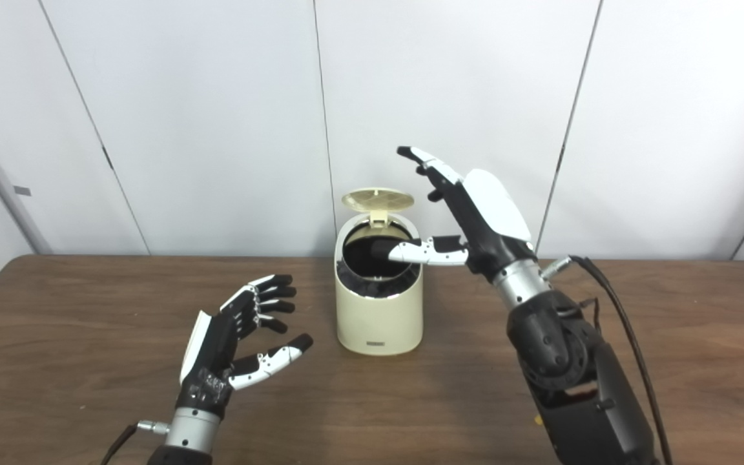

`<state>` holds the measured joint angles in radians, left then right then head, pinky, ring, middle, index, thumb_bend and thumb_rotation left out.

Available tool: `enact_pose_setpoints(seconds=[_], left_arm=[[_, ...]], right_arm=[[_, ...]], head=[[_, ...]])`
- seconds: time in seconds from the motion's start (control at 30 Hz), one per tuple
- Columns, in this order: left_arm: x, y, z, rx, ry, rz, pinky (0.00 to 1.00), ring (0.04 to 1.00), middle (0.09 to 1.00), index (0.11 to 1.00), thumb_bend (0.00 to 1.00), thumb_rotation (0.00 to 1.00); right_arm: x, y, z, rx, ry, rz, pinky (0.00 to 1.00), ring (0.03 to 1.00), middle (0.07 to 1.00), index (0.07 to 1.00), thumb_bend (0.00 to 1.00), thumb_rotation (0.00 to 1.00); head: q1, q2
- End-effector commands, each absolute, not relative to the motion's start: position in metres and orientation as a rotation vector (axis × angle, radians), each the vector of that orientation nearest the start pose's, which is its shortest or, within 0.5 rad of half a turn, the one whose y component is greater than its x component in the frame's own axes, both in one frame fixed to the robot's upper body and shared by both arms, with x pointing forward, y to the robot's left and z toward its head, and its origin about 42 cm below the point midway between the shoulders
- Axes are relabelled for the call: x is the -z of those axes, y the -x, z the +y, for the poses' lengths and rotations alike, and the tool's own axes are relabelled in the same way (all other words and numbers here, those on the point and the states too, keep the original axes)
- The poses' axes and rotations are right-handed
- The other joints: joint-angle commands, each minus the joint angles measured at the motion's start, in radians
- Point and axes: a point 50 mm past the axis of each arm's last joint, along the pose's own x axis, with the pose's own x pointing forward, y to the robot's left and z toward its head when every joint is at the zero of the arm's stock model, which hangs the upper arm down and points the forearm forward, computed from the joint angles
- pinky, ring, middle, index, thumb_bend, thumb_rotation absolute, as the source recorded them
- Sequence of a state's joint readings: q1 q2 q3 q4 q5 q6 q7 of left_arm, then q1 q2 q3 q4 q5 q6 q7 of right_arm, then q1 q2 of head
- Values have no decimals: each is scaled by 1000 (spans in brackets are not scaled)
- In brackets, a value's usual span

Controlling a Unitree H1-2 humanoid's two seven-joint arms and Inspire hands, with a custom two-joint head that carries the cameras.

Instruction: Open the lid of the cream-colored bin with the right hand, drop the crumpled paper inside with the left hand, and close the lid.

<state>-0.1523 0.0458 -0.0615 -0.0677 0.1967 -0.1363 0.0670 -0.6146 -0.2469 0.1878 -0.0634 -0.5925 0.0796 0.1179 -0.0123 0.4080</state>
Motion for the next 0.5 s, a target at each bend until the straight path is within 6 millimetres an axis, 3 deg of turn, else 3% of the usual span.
enact_pose_setpoints(seconds=[0.0, 0.17, 0.47], left_arm=[[-180, -329, 192, 35, -225, -431, 559, 676, 739, 770, 718, 112], [-182, -330, 191, 37, -226, -430, 567, 677, 739, 771, 721, 117], [-184, -329, 189, 39, -225, -424, 568, 681, 735, 767, 720, 112]], right_arm=[[-343, -424, -178, -123, 930, -663, 711, 866, 888, 886, 748, 637], [-347, -430, -176, -139, 993, -664, 826, 930, 889, 887, 731, 643], [-350, -435, -173, -180, 1064, -682, 866, 984, 887, 877, 734, 640]], head=[[2, 2], [8, 5], [12, 8]])
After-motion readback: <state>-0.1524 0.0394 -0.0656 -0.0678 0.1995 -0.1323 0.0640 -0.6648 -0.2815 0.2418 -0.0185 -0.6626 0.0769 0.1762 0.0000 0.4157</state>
